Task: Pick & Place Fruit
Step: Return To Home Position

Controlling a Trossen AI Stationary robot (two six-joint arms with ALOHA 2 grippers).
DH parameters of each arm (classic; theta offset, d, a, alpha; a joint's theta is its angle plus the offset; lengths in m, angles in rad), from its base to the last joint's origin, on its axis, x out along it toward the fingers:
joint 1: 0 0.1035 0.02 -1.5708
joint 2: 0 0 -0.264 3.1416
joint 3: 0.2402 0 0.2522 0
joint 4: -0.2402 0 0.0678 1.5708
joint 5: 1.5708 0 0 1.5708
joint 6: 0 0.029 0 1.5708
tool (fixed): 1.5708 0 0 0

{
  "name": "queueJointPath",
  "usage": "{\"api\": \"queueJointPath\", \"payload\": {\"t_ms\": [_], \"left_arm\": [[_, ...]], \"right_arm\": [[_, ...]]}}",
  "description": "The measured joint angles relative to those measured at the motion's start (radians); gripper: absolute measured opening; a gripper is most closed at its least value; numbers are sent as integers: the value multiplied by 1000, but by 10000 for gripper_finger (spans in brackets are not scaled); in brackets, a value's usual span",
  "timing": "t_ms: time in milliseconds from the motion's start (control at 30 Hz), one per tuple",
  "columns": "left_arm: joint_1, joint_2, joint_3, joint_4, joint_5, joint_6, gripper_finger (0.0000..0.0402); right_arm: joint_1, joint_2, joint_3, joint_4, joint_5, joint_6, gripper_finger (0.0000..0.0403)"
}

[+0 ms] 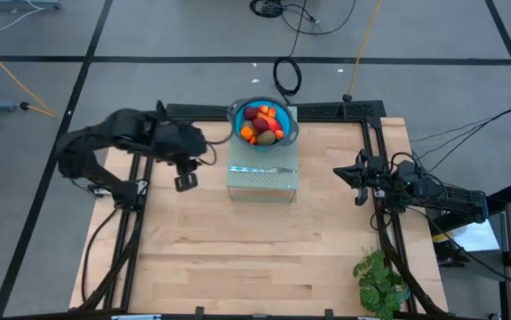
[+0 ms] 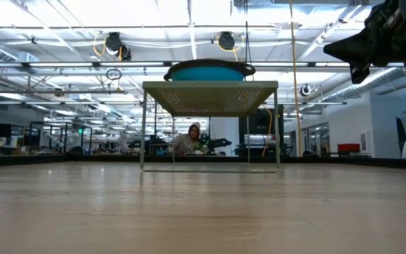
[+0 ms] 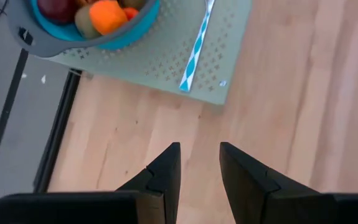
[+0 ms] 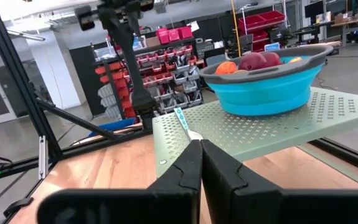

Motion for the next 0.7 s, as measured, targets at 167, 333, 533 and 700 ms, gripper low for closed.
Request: {"api": "queueJointPath", "payload": {"t_ms": [167, 333, 533, 700], "left_arm": [[-32, -64, 0, 33, -3, -35, 113], [-65, -106, 0, 70, -3, -36, 83], [-83, -139, -6, 78, -19, -35, 7], [-104, -150, -8, 75, -22, -28, 11]], "right_arm": [[0, 0, 0, 0, 0, 0, 0], [0, 0, 0, 0, 0, 0, 0], [0, 0, 0, 0, 0, 0, 0], [0, 0, 0, 0, 0, 0, 0]]}}
